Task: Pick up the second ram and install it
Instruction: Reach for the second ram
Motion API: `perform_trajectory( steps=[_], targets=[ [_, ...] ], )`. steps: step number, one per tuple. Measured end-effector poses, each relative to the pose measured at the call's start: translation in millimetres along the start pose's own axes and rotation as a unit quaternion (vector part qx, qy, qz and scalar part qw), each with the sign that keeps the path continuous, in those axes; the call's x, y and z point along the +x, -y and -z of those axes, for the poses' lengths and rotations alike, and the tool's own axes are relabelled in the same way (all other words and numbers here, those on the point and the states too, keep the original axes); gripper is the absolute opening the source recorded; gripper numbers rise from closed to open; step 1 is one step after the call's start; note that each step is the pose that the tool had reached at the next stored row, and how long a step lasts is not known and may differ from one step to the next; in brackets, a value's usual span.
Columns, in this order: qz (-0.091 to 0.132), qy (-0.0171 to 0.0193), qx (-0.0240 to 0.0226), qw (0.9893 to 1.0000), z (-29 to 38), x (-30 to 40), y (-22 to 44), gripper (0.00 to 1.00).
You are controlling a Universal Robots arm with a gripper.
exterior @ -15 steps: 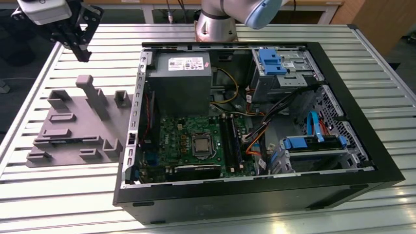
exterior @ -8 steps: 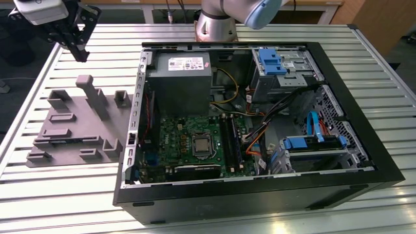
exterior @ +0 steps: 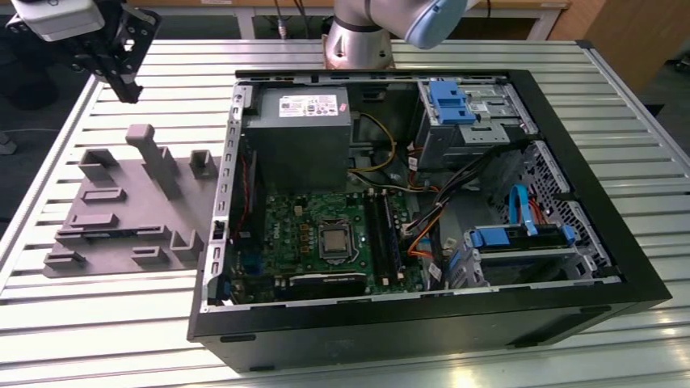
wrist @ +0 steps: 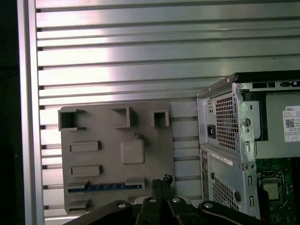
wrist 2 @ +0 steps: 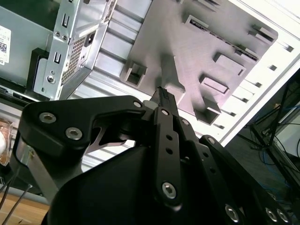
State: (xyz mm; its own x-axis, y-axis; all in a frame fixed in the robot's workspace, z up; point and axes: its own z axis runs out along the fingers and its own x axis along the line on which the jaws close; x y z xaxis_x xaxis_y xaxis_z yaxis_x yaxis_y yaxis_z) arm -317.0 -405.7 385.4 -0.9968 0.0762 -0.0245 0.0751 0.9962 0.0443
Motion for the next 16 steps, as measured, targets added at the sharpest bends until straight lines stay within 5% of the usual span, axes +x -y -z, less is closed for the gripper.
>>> perform_trajectory(
  steps=[10, 16],
  targets=[
    [0.000, 0.0000, 0.0000, 1.0000, 0.2, 10.5, 10.4, 0.13],
    [0.000, 0.0000, 0.0000, 1.0000, 0.7, 34.3, 14.7, 0.13]
  ],
)
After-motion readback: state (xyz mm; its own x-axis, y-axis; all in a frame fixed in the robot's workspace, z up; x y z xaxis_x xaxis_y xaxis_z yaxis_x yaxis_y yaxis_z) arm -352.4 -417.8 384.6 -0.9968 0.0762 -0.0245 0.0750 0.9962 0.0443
